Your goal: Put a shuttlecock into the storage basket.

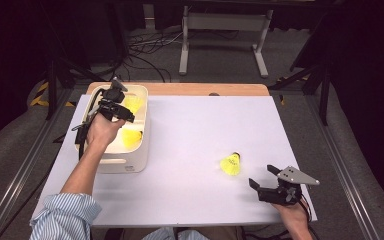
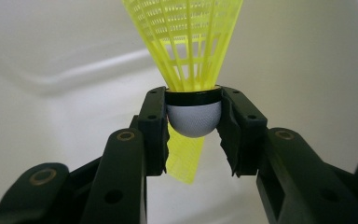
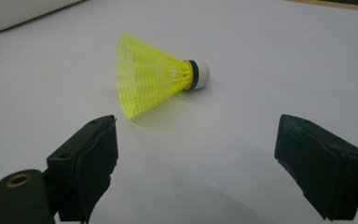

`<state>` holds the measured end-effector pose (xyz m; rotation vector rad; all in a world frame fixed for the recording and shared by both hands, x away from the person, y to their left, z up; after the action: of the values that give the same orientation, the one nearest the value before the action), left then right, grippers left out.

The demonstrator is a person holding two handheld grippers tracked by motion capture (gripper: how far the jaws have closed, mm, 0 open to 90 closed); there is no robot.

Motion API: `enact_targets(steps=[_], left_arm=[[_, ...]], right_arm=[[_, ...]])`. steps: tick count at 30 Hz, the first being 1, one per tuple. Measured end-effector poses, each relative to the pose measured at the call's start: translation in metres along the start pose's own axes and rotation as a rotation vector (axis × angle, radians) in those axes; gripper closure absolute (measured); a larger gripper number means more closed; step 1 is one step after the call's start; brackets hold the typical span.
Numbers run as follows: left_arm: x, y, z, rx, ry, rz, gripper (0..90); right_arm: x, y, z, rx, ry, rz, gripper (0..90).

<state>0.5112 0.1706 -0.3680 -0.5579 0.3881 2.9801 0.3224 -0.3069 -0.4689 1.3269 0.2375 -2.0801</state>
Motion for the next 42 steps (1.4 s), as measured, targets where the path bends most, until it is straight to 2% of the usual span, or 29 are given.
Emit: enact_targets(steps=[19, 23, 29, 42], left_arm=[[-0.005, -0.001, -0.015, -0.012, -0.039, 0.016, 63.4], [-0.004, -0.001, -0.014, -0.024, -0.028, 0.005, 55.1], [-0.002, 0.001, -0.009, -0.020, -0.020, -0.005, 48.0], [0.003, 0.004, 0.003, -0.013, 0.009, -0.027, 41.5]], right_arm=[[0.000, 0.000, 0.000, -0.005, -0.001, -0.002, 14.0], [0.000, 0.000, 0.000, -0.002, 0.002, -0.002, 14.0], [0.000, 0.000, 0.000, -0.002, 0.000, -0.001, 14.0], [0.000, 0.000, 0.000, 0.000, -0.001, 0.000, 14.0]])
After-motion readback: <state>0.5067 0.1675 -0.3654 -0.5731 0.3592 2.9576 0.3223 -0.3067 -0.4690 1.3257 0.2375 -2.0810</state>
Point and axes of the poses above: each handheld gripper's, and its own axes: z roughly backward along the jaws, x roughly out of its underside, y roughly to its right, the point moved 3 cm from there along -z, roughly forward along the jaws, and after that the axes turned 12 degrees about z, right-handed, at the moved point
